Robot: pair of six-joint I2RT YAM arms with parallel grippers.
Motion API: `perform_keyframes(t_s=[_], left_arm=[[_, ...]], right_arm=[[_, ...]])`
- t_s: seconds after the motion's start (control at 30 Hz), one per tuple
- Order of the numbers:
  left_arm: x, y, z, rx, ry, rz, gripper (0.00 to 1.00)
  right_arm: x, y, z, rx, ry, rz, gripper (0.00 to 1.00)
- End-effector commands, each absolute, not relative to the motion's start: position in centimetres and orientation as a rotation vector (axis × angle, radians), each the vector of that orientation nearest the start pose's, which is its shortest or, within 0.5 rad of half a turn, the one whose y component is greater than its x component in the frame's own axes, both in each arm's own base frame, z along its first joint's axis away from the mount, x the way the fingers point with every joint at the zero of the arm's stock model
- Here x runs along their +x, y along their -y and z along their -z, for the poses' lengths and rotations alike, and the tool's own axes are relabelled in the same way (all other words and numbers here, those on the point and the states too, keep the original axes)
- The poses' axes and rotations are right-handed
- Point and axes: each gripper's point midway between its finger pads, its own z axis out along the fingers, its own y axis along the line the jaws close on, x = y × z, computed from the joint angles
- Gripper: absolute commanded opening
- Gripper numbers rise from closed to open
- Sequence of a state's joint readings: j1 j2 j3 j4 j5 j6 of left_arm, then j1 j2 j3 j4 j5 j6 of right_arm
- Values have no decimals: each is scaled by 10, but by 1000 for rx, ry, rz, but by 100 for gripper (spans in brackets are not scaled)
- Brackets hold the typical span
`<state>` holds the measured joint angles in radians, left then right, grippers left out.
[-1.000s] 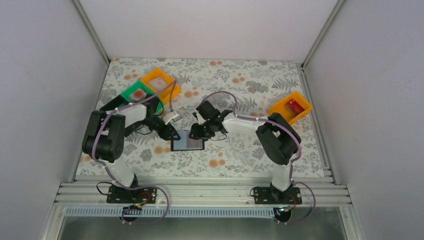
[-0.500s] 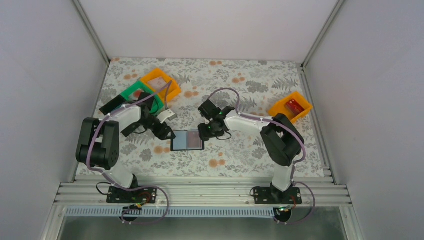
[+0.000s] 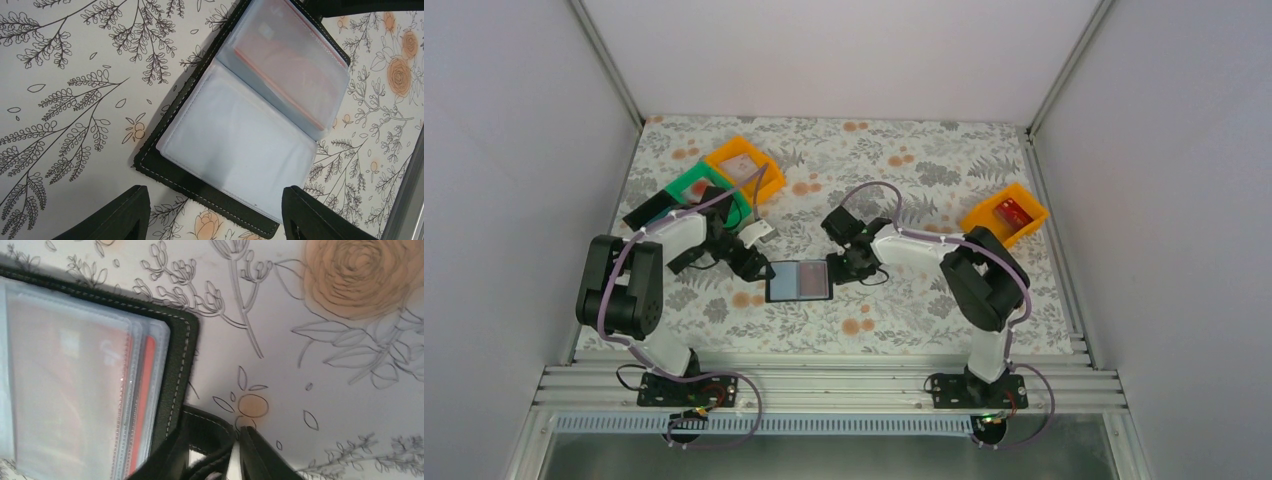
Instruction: Take the credit cards out of the card holder
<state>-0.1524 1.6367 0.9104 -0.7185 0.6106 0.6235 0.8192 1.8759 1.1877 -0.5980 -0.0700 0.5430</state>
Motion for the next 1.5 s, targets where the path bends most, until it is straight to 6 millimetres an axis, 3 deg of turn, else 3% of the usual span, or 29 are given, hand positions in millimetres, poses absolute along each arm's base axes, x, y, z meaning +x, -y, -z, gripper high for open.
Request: perform_keyframes(t_s=[0.0, 0.07, 0.1, 0.27, 0.4, 0.53, 0.67, 0.8, 0.87, 1.03, 1.2, 1.33, 1.47], left_arm=[[270, 145, -51, 1110, -2497, 842, 67], [269, 148, -53, 1125, -2479, 866, 68], [269, 149, -54, 1139, -2465, 872, 70], [276, 159, -75, 1279, -2277, 887, 76], [295, 172, -99, 1447, -2016, 853, 83], [309, 175, -88, 1513, -1990, 870, 85], [301, 179, -85, 1580, -1834, 868, 93], [314, 192, -98, 1562, -1743, 933, 99], [322, 194, -88, 1537, -1785, 1000, 100], [303, 204, -72, 1597, -1701, 1125, 99], [308, 220, -51, 1629, -1742, 1126, 93], [312, 222, -51, 1650, -1716, 1126, 92], [300, 227, -48, 1724, -1689, 1135, 92]], right_arm=[[263, -315, -17, -463, -2887, -429, 21], [267, -319, -24, -466, -2863, -459, 7], [270, -320, -30, -472, -2843, -477, 5], [278, -335, -71, -615, -2677, -605, 4], [281, -330, -66, -678, -2675, -576, 4], [286, -343, -90, -744, -2564, -656, 4], [285, -351, -115, -846, -2430, -708, 4], [275, -357, -117, -994, -2367, -758, 4], [274, -358, -118, -1025, -2352, -755, 4], [272, -360, -118, -1060, -2315, -773, 4], [272, -364, -117, -1078, -2313, -792, 4], [270, -365, -122, -1085, -2271, -824, 4], [274, -369, -122, -1078, -2257, -835, 4]])
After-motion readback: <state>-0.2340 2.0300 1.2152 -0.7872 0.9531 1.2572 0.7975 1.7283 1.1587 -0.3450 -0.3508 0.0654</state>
